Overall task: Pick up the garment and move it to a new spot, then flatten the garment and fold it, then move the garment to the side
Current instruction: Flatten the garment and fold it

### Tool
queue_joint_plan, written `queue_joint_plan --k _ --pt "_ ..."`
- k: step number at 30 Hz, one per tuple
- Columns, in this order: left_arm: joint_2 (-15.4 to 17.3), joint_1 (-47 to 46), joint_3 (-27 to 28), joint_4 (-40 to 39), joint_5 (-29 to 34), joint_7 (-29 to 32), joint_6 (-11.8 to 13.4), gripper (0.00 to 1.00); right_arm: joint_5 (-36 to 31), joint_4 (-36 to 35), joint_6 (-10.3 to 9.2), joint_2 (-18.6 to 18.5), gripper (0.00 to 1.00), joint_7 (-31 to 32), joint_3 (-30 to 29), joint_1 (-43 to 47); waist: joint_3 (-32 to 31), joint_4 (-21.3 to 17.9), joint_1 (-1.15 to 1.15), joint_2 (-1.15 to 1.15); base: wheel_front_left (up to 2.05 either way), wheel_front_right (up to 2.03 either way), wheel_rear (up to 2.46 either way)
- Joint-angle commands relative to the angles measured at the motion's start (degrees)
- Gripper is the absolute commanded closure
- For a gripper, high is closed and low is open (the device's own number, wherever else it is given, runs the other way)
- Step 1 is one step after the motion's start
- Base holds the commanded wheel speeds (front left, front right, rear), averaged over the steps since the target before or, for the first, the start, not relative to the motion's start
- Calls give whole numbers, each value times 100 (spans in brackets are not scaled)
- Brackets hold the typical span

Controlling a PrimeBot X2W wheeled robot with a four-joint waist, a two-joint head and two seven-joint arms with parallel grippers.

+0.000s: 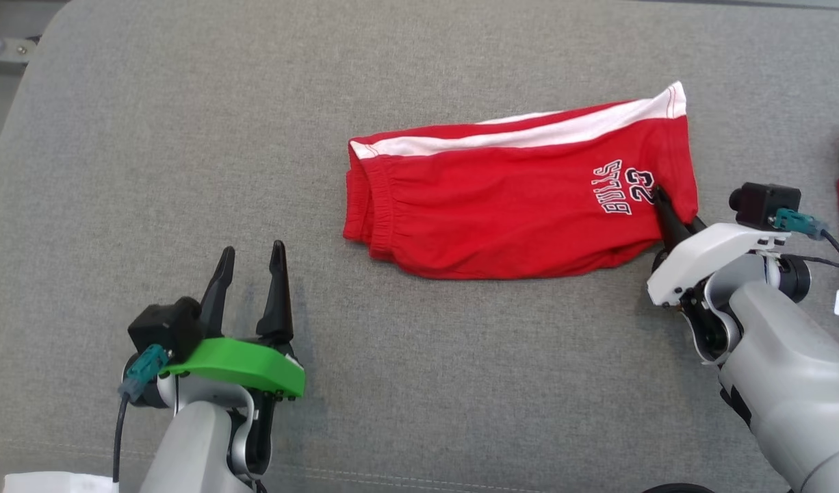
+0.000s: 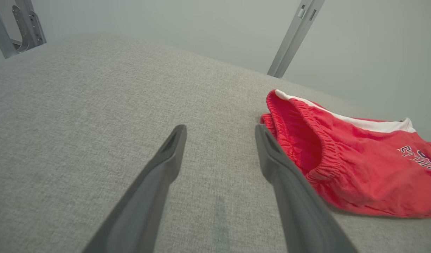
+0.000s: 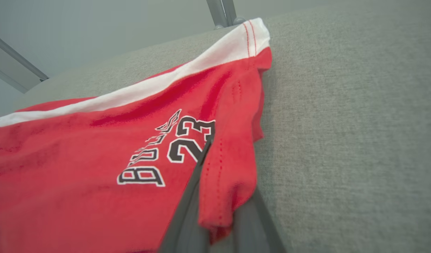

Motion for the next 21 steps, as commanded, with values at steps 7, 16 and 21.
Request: queue_joint_plan --k 7,16,21 --pt "24 398 146 -3 7 -14 -44 0 -431 -897 -11 -112 100 -39 -594 821 -581 -439 0 0 0 0 0" --pt "26 480 45 25 -100 -14 -73 0 -1337 -1873 -9 208 100 -39 -439 703 -620 -401 0 0 0 0 0" --pt "25 455 -75 45 -209 -14 -29 0 -1576 -1899 -9 504 100 161 97 379 -593 -102 0 0 0 0 0"
